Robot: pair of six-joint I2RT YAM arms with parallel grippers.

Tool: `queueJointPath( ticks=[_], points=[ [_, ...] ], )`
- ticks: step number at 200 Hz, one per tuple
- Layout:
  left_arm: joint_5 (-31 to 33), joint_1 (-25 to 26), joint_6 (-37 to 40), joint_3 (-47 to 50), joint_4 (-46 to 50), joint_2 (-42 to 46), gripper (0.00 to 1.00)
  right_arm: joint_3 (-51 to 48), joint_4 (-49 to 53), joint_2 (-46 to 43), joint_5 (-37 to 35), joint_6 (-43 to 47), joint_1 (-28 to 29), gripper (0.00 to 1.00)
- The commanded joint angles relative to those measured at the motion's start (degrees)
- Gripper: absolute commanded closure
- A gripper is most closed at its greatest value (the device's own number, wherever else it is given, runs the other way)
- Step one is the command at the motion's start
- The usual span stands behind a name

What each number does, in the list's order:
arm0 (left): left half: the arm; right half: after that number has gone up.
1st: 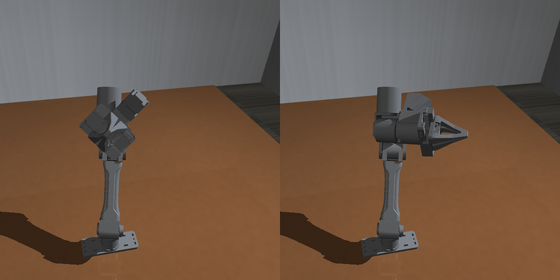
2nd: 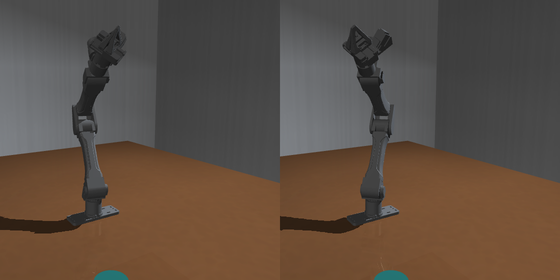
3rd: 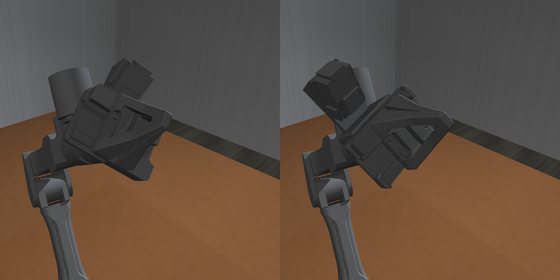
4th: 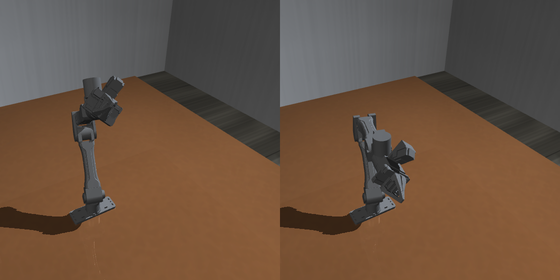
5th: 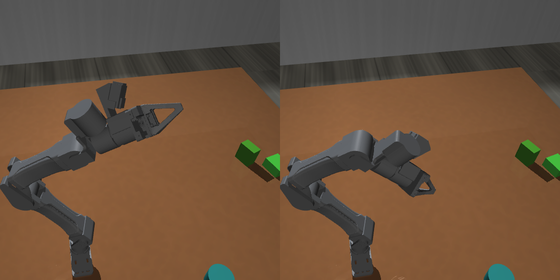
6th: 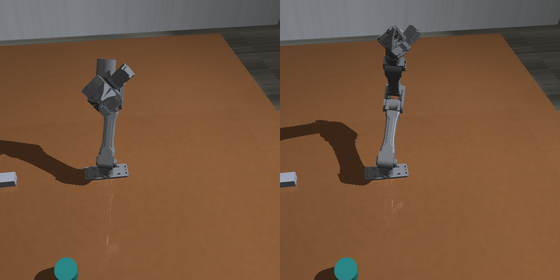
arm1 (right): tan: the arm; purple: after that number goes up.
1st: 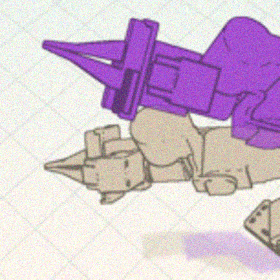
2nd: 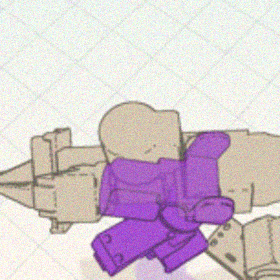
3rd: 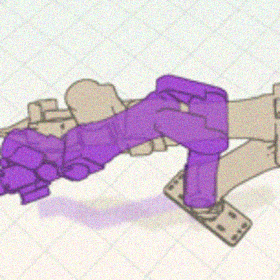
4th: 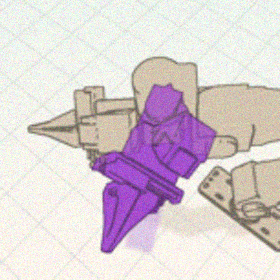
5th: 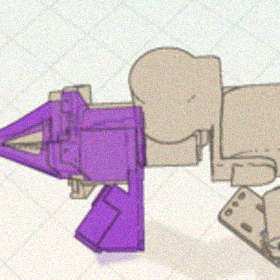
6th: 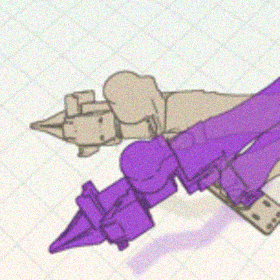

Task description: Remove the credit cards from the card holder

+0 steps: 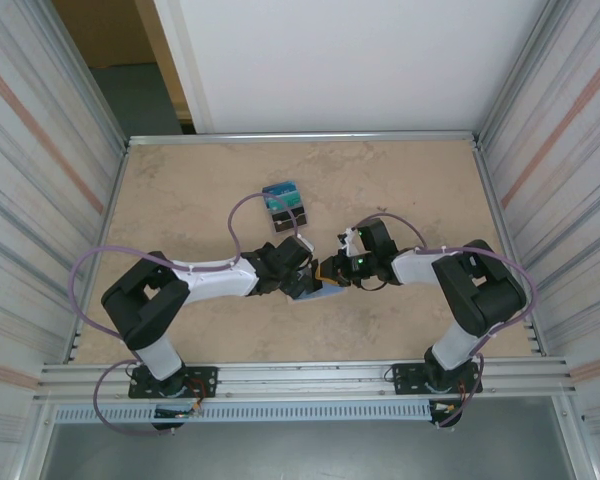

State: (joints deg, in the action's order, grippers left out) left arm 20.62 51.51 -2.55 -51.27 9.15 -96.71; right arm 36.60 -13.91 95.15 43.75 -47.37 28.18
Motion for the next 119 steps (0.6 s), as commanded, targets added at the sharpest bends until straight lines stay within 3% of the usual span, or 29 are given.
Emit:
queueJointPath(
  ticks=[1, 41, 119],
  points=[
    [0.15, 0.53, 0.41, 0.2, 1.4, -1.3, 0.01, 0.97, 0.24, 1.16, -1.82, 0.16, 0.47, 0.85],
    [1.23, 0.57, 0.26, 0.57, 1.58, -0.15, 0.01, 2.4, 7.04, 0.27, -5.78, 3.18, 0.54, 0.96],
    [0.85, 0.53, 0.87, 0.42, 2.96, 4.88, 0.01, 6.24, 22.35, -9.38, -12.63, 10.85, 0.43, 0.98]
  ],
)
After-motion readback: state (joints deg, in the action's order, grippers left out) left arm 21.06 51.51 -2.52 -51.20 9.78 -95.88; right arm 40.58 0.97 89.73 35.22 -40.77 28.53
